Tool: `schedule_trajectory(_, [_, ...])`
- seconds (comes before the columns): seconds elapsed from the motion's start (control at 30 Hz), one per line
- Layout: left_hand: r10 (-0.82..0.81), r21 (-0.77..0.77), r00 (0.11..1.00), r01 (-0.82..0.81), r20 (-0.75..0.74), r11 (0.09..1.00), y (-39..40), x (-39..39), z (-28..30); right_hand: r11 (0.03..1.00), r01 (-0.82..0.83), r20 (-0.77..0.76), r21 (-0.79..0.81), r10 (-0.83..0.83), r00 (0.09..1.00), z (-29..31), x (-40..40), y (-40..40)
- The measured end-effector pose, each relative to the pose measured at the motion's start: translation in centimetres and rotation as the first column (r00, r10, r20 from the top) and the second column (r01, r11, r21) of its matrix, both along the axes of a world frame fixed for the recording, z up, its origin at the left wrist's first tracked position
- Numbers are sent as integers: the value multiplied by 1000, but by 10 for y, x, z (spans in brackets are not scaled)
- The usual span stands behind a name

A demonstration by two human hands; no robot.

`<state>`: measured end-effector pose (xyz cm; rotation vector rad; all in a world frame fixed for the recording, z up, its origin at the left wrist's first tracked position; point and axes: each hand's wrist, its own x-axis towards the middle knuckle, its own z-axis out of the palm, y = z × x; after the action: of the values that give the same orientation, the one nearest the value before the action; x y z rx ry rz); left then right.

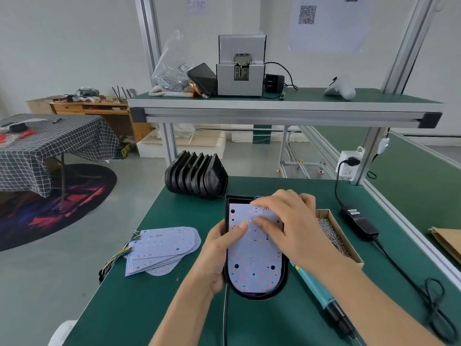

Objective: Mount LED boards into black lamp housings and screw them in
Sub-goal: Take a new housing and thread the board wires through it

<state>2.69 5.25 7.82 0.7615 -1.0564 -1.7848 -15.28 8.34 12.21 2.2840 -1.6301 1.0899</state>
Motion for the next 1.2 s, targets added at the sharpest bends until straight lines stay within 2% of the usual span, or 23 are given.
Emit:
schedule_trajectory(0.07, [-13, -21, 1000, 13, 15, 1000, 3, -1, 3, 996, 33, -9, -82, -34, 999, -9, -2, 0])
schedule_trajectory(0.13, [-26, -22, 1000, 26, 11, 999, 3, -2, 2, 994, 48, 34, -94, -45, 998, -16, -5, 1])
schedule_trajectory(0.2, [-11, -2, 1000, 11, 4, 1000, 3, -1, 1, 1000, -4, 231, 3, 3, 973, -19, -8, 3])
schedule_trajectory(0.3, [-7, -35, 1000, 7, 5, 999, 4, -1, 2, 966, -178, 586, 188, 35, 810, -20, -9, 3])
schedule_trajectory(0.37, [-24, -53, 1000, 25, 14, 998, 6, -3, 3, 923, -288, 700, 254, 30, 714, -22, -8, 2])
schedule_trajectory(0.47, [-78, 59, 996, 81, -52, 995, 5, -4, 3, 931, -294, 722, 215, 51, 690, -27, -5, 0])
schedule_trajectory(0.53, [-94, 161, 988, 114, -123, 980, -1, 1, -1, 939, -300, 777, 170, 60, 627, -25, -1, 1])
schedule_trajectory(0.6, [-66, 195, 992, 87, -110, 977, -5, 4, -2, 932, -329, 823, 150, 67, 564, -24, 2, 2])
schedule_trajectory(0.77, [-12, 13, 996, 11, 90, 1000, -8, -1, -7, 929, -344, 840, 133, 78, 536, -24, 4, 7])
schedule_trajectory(0.93, [0, -69, 999, 3, 48, 998, -2, -8, -10, 948, -300, 837, 105, 79, 541, -24, 9, 11])
schedule_trajectory(1.07, [-12, -6, 1000, 12, 3, 1000, 3, -15, -8, 960, -254, 831, 117, 45, 555, -25, 10, 13])
schedule_trajectory(1.2, [-65, 21, 997, 64, 30, 998, 4, -19, -5, 967, -217, 815, 132, 19, 579, -27, 6, 16])
